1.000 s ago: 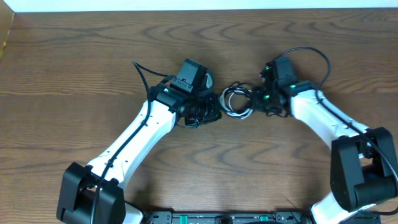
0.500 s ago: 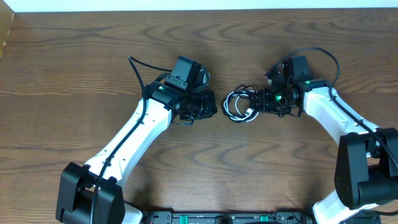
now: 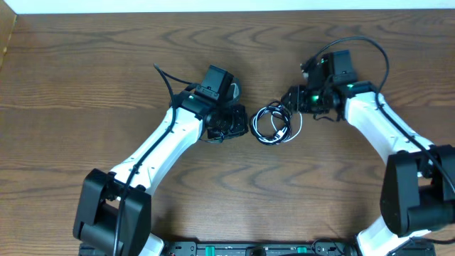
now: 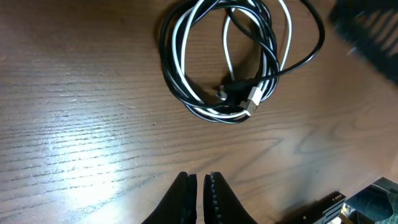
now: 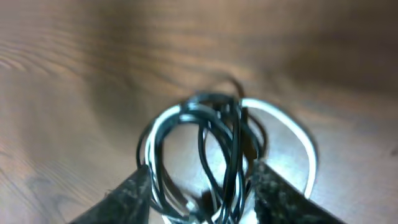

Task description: Untangle cables

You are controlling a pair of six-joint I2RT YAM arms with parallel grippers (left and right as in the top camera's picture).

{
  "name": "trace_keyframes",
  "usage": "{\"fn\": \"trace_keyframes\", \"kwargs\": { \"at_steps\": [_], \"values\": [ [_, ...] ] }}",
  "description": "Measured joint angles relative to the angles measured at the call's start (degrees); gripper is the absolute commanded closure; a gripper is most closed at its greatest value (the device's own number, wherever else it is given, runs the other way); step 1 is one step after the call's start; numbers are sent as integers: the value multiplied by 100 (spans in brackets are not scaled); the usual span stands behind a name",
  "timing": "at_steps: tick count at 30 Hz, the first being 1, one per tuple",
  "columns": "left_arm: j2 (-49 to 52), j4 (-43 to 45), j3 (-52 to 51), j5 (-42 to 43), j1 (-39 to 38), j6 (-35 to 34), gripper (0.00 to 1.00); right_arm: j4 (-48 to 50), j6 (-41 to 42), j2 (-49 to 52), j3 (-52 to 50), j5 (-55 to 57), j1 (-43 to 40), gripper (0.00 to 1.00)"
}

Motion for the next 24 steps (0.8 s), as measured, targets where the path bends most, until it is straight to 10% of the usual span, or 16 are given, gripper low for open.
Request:
{"fn": "trace_keyframes", "kwargs": {
  "at_steps": [9, 24],
  "values": [
    [168, 369, -2, -190, -249, -476, 89, -503, 330, 260, -2, 109, 223, 99],
    [1668, 1655, -11, -490, -769, -1130, 90, -699, 507, 245, -2, -431, 173, 99]
  ]
}}
